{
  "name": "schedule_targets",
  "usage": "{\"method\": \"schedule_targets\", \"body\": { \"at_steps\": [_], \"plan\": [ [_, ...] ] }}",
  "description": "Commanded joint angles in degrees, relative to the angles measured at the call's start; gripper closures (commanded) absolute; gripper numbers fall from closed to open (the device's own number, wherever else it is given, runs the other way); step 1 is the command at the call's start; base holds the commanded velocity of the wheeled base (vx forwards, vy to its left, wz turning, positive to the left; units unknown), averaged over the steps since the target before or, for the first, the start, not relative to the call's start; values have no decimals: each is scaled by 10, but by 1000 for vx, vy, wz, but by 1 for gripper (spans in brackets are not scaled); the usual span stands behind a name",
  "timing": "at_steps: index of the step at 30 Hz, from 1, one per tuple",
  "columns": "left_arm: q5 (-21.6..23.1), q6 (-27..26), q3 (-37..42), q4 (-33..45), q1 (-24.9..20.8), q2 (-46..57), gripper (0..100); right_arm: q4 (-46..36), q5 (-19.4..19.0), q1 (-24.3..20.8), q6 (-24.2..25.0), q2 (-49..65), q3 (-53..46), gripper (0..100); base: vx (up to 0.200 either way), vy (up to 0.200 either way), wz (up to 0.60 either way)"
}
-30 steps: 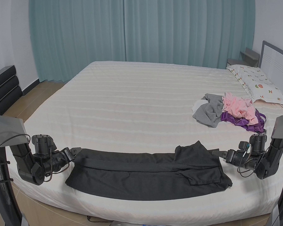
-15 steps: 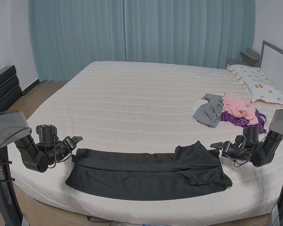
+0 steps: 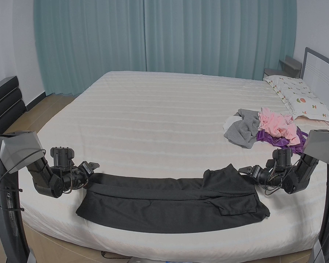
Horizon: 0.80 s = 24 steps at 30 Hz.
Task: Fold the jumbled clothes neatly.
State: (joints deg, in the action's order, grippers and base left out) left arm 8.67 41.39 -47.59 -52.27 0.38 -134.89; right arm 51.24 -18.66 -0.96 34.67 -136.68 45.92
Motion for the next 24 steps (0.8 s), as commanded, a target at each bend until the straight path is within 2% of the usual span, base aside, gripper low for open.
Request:
{"method": "schedule_targets", "body": {
  "at_steps": [1,8,10,15,24],
  "plan": [
    [-1,1,-4,-4,-1,-11,100,-2,0,-4,1,-19,8,100,0,0,0],
    [-19,3,-16,-5,5,-11,100,4,22,-3,5,-23,16,100,0,0,0],
    [-38,11,-20,-5,5,-12,100,6,23,-1,28,-17,20,100,0,0,0],
    [-42,21,-23,-14,5,-20,100,10,23,7,64,0,16,100,0,0,0],
    [-42,22,-29,-22,6,-28,100,11,23,21,64,-3,10,100,0,0,0]
  ]
}}
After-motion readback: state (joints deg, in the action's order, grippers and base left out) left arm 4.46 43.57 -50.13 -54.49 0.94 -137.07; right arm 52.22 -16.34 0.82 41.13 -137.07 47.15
